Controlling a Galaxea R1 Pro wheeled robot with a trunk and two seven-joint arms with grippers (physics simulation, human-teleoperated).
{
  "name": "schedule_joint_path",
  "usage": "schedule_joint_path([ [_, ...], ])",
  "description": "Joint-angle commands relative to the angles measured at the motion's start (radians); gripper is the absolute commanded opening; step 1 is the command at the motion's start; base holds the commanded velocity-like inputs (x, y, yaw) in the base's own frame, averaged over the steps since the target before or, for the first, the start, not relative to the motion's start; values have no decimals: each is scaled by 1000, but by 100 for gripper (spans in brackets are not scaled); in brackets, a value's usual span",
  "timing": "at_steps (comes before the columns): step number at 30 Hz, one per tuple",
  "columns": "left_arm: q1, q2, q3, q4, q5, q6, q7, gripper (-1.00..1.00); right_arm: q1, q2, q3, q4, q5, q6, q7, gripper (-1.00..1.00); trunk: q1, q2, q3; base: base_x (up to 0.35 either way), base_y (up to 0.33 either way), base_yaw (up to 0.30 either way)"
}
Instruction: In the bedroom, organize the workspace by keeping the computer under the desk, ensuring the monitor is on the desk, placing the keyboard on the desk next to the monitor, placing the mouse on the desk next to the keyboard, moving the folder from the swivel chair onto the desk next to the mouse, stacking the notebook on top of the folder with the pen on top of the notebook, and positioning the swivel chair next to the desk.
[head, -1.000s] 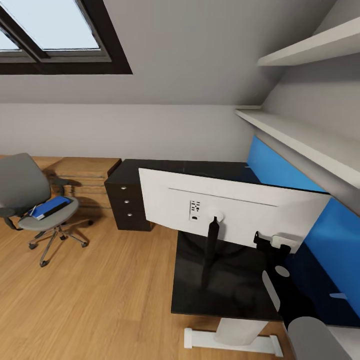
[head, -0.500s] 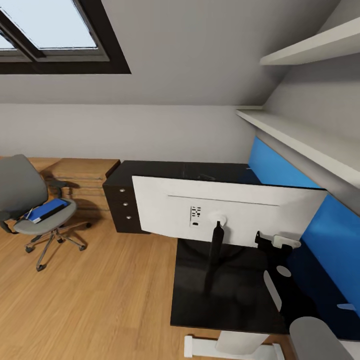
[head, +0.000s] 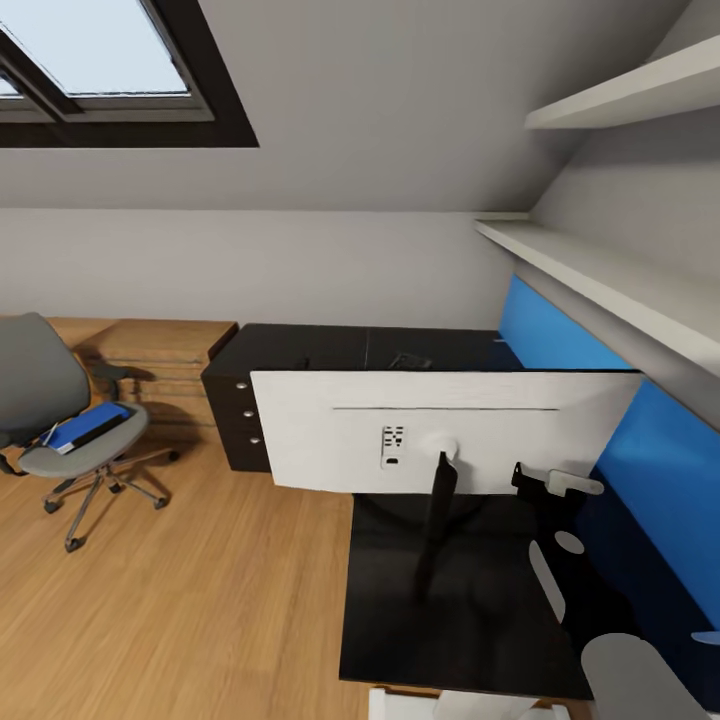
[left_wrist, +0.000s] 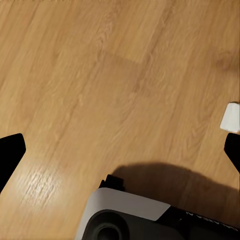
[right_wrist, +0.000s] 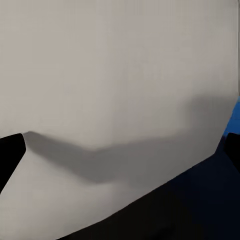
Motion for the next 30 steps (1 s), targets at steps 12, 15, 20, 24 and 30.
schedule_joint_path([
  [12,-1,0,-4,1,1,-3,3,100,-1,0,1,0,-3,-3,-2,100,1,-2,-2,120,0,0],
  [15,-1,0,-4,1,1,-3,3,100,-1,0,1,0,-3,-2,-1,100,1,-2,-2,187,0,0],
  [20,-1,0,-4,1,2,-2,3,100,-1,0,1,0,-3,-1,0,100,1,-2,-2,82,0,0],
  [24,-1,0,-4,1,1,-1,3,100,-1,0,1,0,-2,-1,0,100,1,-2,-2,20,0,0],
  [30,-1,0,-4,1,2,-2,3,100,-1,0,1,0,-3,-1,0,100,1,-2,-2,5,0,0],
])
